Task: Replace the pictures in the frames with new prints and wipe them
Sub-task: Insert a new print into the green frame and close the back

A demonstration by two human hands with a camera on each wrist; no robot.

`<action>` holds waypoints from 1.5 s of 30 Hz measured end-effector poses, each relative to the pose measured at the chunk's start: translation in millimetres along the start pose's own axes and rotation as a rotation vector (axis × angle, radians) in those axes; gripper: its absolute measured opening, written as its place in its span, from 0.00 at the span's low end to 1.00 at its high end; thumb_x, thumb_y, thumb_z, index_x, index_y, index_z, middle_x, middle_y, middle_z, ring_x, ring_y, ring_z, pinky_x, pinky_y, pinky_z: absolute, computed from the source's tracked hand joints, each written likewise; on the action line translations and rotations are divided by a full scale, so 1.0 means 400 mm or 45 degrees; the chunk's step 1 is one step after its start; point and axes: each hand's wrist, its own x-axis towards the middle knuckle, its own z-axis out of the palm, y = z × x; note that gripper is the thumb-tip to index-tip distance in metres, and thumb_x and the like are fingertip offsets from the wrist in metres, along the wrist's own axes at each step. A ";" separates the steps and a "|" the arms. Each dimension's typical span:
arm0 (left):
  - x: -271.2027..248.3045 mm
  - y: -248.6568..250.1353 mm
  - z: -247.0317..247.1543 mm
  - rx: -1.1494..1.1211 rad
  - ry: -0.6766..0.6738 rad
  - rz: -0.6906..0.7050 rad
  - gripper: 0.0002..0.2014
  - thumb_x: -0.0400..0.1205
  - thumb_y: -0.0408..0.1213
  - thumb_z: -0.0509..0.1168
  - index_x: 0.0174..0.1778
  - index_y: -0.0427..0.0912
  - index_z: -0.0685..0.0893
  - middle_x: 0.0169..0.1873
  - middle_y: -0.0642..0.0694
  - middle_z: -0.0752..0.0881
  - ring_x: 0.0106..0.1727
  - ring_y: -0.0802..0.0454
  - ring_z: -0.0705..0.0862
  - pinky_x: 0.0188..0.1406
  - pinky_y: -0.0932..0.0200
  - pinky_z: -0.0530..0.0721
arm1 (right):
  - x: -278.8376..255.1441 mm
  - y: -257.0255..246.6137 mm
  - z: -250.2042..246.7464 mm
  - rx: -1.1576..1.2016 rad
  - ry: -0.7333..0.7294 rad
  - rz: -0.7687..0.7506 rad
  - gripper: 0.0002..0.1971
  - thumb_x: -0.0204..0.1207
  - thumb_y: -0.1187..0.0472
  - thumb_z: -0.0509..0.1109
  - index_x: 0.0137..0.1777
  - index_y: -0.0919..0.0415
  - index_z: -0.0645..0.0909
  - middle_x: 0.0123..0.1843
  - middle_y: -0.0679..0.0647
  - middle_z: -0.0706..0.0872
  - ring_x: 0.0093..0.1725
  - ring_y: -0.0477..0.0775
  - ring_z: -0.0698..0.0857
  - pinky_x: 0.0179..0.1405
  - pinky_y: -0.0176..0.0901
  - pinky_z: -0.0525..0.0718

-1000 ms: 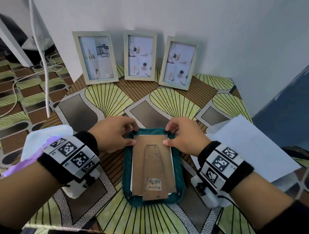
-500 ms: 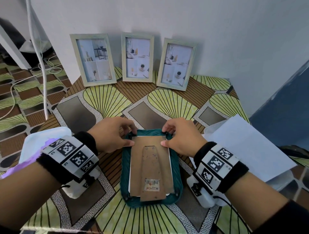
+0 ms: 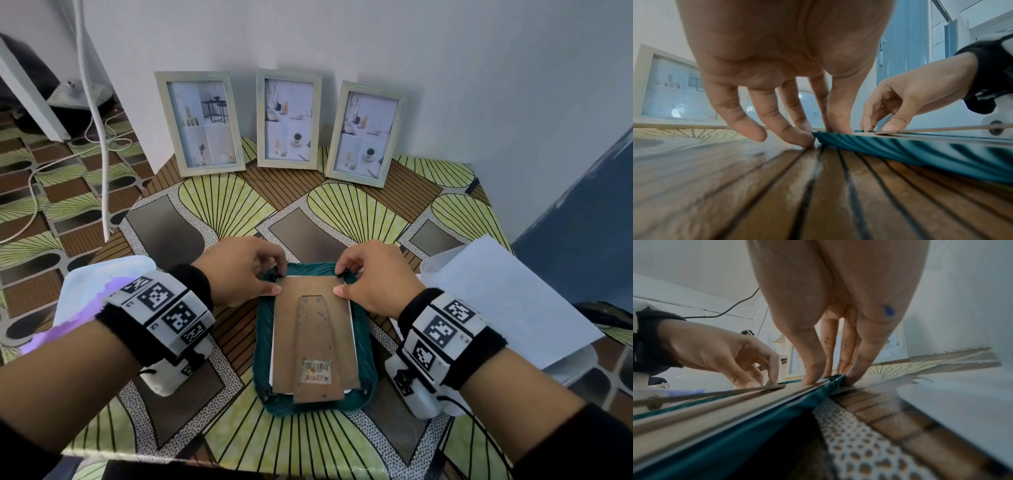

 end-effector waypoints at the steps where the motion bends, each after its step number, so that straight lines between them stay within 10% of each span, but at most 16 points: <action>1: -0.001 0.002 0.001 0.015 0.009 -0.002 0.08 0.75 0.46 0.77 0.46 0.57 0.86 0.43 0.53 0.84 0.43 0.60 0.81 0.45 0.57 0.81 | -0.001 0.000 0.000 0.005 0.004 0.001 0.09 0.67 0.56 0.83 0.46 0.51 0.88 0.45 0.45 0.84 0.47 0.46 0.83 0.46 0.34 0.77; 11: -0.036 0.023 -0.011 0.109 0.040 -0.001 0.12 0.80 0.50 0.70 0.59 0.57 0.87 0.55 0.56 0.86 0.50 0.57 0.83 0.55 0.54 0.84 | -0.048 -0.015 0.014 -0.019 0.026 -0.090 0.18 0.76 0.59 0.75 0.66 0.55 0.83 0.62 0.51 0.86 0.61 0.50 0.83 0.62 0.39 0.79; 17: -0.188 0.045 -0.014 0.011 0.331 0.107 0.10 0.77 0.53 0.72 0.50 0.55 0.90 0.43 0.58 0.86 0.42 0.62 0.84 0.46 0.53 0.85 | -0.175 -0.003 -0.009 -0.077 0.166 -0.297 0.10 0.77 0.52 0.71 0.55 0.52 0.87 0.51 0.46 0.85 0.50 0.45 0.81 0.52 0.42 0.82; 31: -0.403 0.091 0.158 0.194 0.390 0.010 0.15 0.78 0.62 0.66 0.53 0.61 0.91 0.44 0.63 0.87 0.39 0.60 0.85 0.38 0.57 0.77 | -0.314 0.057 0.026 -0.450 -0.215 -0.520 0.22 0.84 0.44 0.61 0.77 0.42 0.74 0.74 0.47 0.72 0.73 0.50 0.66 0.73 0.39 0.67; 45: -0.394 0.088 0.195 0.077 0.463 -0.032 0.11 0.80 0.55 0.69 0.46 0.54 0.93 0.40 0.59 0.87 0.41 0.54 0.87 0.38 0.54 0.82 | -0.330 0.011 0.039 -0.699 -0.211 -0.493 0.21 0.87 0.49 0.54 0.77 0.52 0.72 0.68 0.54 0.74 0.69 0.57 0.69 0.62 0.51 0.79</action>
